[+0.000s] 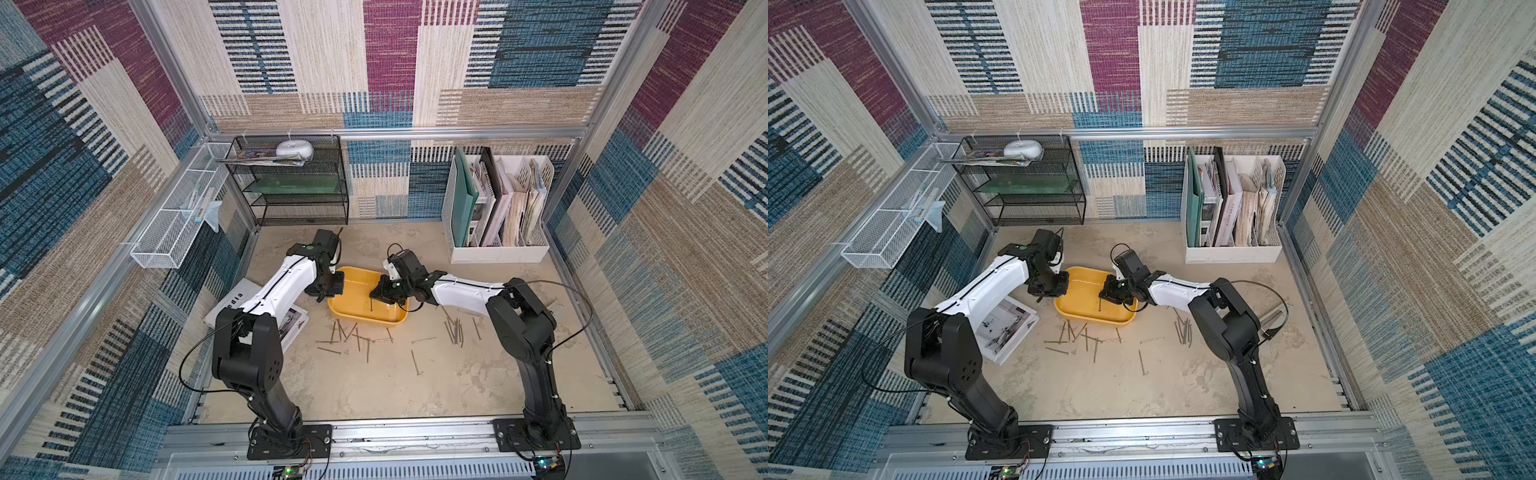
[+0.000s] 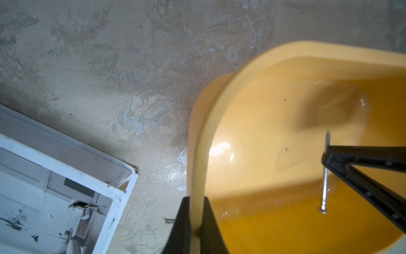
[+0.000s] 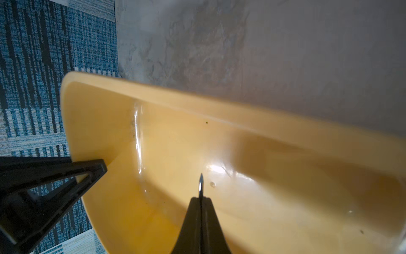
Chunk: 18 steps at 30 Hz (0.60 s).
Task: Put the nails on the desktop into the storage box
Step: Place the nail in the storage box, then pick up the nail from the center of the board.
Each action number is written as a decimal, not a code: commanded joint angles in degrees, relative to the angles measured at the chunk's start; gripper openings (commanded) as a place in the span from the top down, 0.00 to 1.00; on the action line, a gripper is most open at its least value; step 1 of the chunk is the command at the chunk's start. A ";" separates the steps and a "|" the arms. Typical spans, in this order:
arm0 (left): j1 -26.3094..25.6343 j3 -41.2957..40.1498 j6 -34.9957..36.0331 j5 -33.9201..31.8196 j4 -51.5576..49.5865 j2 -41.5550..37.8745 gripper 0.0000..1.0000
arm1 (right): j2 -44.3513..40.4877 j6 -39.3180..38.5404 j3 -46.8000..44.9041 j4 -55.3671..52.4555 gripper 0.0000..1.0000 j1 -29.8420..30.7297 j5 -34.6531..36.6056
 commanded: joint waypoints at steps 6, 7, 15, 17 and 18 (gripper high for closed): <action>-0.01 0.17 -0.01 0.23 0.19 0.02 1.00 | -2.11 -3.88 2.41 -3.28 0.52 -0.14 3.04; -0.01 0.17 -0.01 0.22 0.27 -0.03 1.00 | -3.31 -4.96 2.64 -4.30 0.52 -0.19 3.65; -0.01 0.00 0.20 -0.04 0.21 0.02 1.00 | -20.30 -15.81 -3.64 -21.61 0.50 -4.01 11.95; 0.08 0.08 0.19 0.18 0.21 0.05 1.00 | -25.06 -17.81 -8.28 -27.13 0.49 -6.59 16.52; 0.08 0.17 0.16 0.35 0.25 0.14 1.00 | -27.60 -18.18 -11.73 -28.83 0.48 -8.10 19.39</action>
